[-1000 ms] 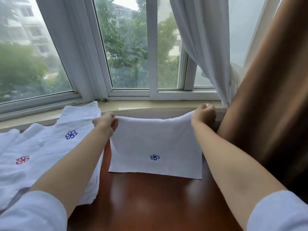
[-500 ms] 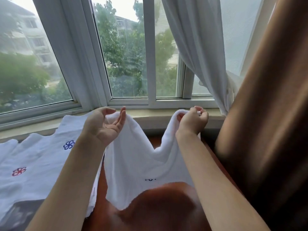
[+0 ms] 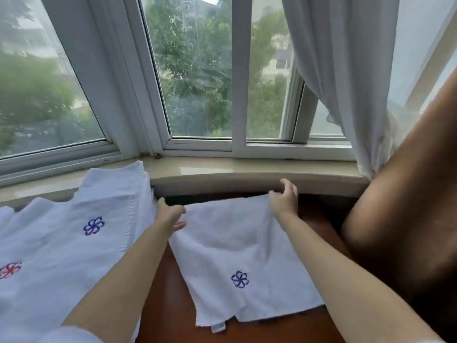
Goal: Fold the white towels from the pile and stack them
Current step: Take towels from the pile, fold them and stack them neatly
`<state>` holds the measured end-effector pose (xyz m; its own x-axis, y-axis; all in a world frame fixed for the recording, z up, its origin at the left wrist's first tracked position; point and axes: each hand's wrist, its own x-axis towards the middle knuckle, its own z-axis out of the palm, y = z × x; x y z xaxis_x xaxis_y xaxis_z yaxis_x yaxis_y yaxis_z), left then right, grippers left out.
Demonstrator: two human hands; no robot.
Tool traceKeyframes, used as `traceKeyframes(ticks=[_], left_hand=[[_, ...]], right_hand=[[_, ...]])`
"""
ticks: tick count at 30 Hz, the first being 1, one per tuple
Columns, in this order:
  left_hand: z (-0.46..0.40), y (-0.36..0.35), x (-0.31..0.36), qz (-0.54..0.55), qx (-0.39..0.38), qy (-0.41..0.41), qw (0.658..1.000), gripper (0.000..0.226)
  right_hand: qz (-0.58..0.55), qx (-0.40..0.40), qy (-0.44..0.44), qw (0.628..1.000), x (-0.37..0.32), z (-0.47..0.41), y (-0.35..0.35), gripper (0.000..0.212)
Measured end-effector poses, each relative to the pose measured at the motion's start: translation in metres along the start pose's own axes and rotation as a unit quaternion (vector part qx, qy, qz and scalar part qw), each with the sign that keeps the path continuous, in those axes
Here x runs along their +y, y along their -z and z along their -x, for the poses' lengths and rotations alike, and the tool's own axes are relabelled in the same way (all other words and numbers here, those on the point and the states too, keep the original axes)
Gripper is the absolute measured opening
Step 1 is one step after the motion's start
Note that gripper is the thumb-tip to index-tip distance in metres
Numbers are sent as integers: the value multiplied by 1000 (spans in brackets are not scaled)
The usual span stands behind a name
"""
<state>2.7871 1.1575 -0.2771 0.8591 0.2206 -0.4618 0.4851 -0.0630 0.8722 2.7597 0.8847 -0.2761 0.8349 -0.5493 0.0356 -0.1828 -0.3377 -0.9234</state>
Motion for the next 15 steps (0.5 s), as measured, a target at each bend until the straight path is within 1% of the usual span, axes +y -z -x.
traceKeyframes(ticks=[1,2,3,5,7,8,9,10,12,13,14,15], left_hand=[[-9,-5,-30,-65,36,-3,997,78],[-15,-10,-60,-126,62,13,990,71],[-16,-15,-87,-172,77,42,981,66],[-11,-22,-129,-251,75,91,961,63],[-6,-25,-153,-336,66,68,937,66],[-4,-26,-160,-341,69,44,936,67],[-2,-27,-165,-311,76,30,947,68],[2,-28,-168,-254,87,34,963,66],[11,-30,-170,-107,92,81,987,62],[18,-31,-170,-35,74,120,989,61],[26,-31,-170,14,40,162,986,56],[35,-31,-171,24,-3,191,981,50]], right_hand=[[31,-21,-29,999,27,7,-8,46],[67,-45,-66,995,53,15,-15,45],[102,-71,-107,986,77,23,-19,44],[159,-125,-170,964,113,41,-23,43],[202,-153,-179,951,135,56,-22,42],[222,-159,-166,947,140,61,-22,42],[244,-160,-148,945,143,67,-23,42],[263,-155,-131,943,144,73,-24,42],[299,-129,-109,939,144,89,-29,44],[313,-112,-100,938,143,98,-32,45],[320,-95,-89,938,143,108,-34,44],[319,-81,-77,941,143,117,-36,42]])
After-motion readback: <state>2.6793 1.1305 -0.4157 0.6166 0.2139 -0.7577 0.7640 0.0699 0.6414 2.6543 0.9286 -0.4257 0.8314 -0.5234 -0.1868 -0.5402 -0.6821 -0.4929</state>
